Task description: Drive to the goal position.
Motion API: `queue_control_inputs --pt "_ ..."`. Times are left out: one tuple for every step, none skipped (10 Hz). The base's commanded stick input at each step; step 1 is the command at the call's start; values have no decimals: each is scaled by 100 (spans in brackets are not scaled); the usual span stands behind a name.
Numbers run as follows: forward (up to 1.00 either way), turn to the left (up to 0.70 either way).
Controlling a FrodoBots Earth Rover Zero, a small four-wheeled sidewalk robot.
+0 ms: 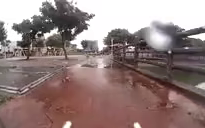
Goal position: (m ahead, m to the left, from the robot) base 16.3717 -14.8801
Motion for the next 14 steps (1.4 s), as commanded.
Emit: queue_control_inputs --pt "50 0" --pt "50 0" --pt "50 0" --pt "50 0" --pt "50 0" --pt "50 0" --pt "50 0" --pt "50 0" --pt "50 0" --pt "50 0" --pt "50 0" --pt "50 0" --pt "50 0" --pt "50 0"
